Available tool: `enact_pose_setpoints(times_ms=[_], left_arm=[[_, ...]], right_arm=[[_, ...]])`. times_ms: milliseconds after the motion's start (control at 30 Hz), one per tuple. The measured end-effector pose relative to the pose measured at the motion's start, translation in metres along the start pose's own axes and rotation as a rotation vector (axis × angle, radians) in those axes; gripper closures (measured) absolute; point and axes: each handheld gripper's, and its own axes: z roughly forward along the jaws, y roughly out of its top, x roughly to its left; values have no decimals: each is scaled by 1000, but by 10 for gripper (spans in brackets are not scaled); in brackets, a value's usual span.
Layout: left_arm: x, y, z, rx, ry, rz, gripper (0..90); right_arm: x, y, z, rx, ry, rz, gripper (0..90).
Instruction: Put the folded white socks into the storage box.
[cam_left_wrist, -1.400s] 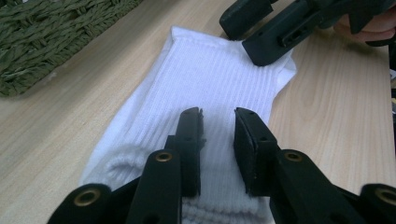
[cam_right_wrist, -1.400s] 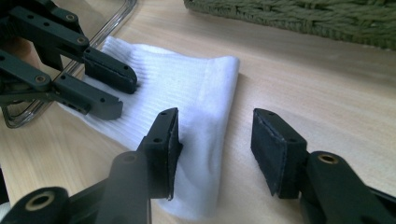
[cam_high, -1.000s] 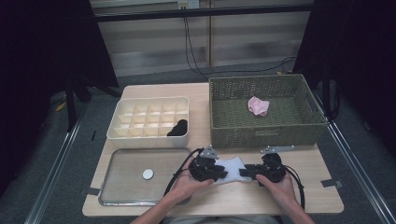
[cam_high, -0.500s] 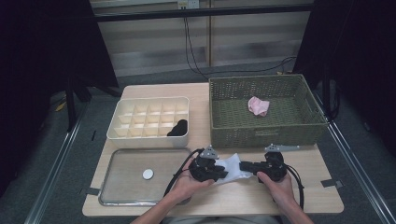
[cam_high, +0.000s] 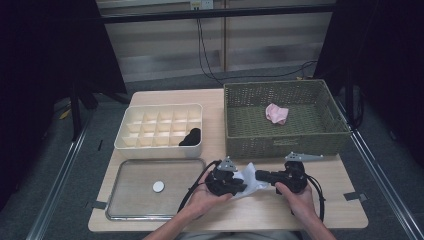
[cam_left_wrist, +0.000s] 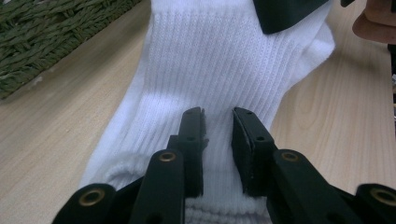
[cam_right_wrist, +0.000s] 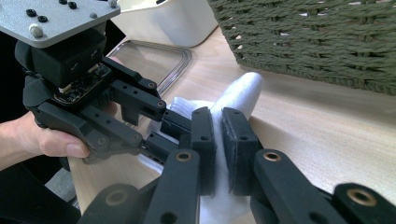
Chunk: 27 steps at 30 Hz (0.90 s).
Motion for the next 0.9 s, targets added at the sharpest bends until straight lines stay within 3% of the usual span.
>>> enact_pose_setpoints(times_ms=[267,367,467,700,800,900], left_arm=[[0,3,-12,-10,-4,-7,675],[-3,4,-23,-16,-4,13,655],[-1,1,-36,-40,16,2,628],[10,-14,-55,-13,67,-10,553],[19,-25,-58,-22,80,-48,524],[22,-25,-55,-30,93,-50,515]], right_arm=[[-3,1,-5,5,-14,-4,838],[-6,1,-8,2,-23,-3,838],[-9,1,-11,0,-36,-3,838],[-10,3,-14,-9,-43,-1,837],[-10,4,-15,-16,-44,-3,837],[-11,4,-14,-14,-42,-10,836]])
